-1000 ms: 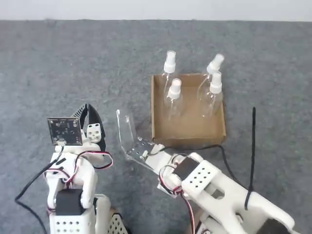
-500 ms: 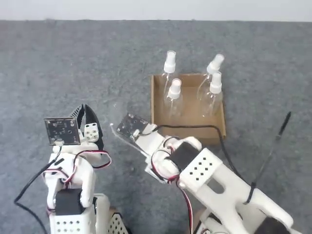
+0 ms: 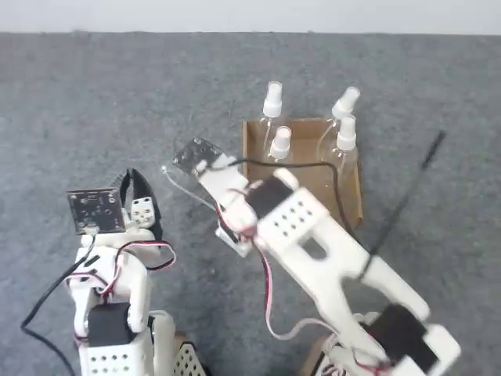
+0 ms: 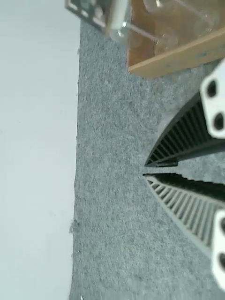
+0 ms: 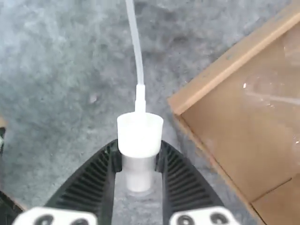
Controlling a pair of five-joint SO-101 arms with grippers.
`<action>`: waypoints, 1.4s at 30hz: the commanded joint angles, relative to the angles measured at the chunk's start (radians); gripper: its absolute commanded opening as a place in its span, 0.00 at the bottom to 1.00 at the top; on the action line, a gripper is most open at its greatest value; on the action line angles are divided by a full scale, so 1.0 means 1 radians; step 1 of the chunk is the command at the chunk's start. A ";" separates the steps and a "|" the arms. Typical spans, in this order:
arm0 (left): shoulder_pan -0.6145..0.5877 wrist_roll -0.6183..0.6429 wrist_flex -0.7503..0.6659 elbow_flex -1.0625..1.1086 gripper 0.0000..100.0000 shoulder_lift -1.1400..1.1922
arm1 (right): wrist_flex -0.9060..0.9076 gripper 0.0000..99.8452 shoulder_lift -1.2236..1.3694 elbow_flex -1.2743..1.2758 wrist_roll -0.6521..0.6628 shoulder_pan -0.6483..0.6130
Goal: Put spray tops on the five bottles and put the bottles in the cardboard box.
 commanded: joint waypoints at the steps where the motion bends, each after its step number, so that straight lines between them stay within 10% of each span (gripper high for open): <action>1: -0.069 0.005 -0.049 -0.064 0.01 0.012 | 0.048 0.01 0.030 -0.180 -0.017 0.018; 20: -0.293 -0.054 0.068 -0.160 0.01 0.028 | 0.371 0.01 0.067 -0.614 -0.011 0.051; 31: -0.304 -0.213 0.333 -0.641 0.01 0.571 | 0.418 0.01 -0.142 -0.611 0.046 0.067; 42: -0.298 -0.259 0.348 -0.759 0.11 0.761 | 0.427 0.01 -0.321 -0.592 0.147 0.443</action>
